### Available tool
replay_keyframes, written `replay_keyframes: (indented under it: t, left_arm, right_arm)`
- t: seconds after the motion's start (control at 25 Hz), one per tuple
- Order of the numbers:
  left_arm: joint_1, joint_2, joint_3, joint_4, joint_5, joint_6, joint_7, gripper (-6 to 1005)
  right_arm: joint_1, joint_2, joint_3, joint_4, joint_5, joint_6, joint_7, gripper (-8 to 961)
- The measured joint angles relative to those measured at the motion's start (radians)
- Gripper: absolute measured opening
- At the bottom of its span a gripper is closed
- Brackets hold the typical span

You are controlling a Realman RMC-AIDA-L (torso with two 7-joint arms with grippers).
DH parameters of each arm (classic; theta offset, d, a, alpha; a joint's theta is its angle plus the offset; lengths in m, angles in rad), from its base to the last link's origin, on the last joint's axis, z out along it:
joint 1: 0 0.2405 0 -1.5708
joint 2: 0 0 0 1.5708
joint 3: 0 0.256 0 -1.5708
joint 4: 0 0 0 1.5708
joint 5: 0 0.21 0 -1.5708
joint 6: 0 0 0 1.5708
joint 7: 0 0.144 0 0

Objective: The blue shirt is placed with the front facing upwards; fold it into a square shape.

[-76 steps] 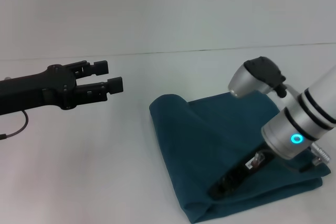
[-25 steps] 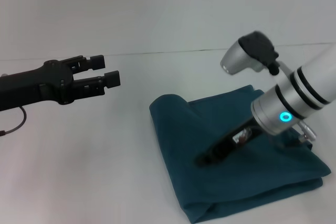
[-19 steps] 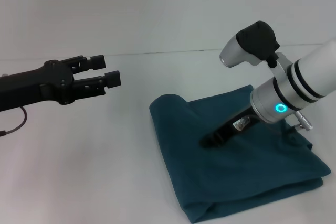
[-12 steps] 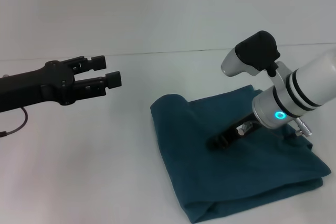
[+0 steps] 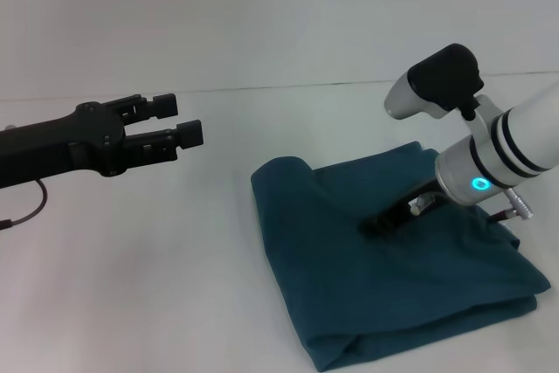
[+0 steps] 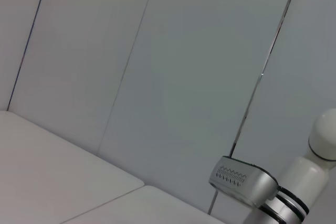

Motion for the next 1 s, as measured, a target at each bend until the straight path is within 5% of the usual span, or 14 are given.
replay_keyframes:
  t: [1.0]
  left_arm:
    - [0.001,0.0,-0.001,-0.011,0.0,-0.002,0.0,822]
  right_arm:
    - [-0.022,-0.02,0.065,-0.056,-0.062,-0.015,0.022,39]
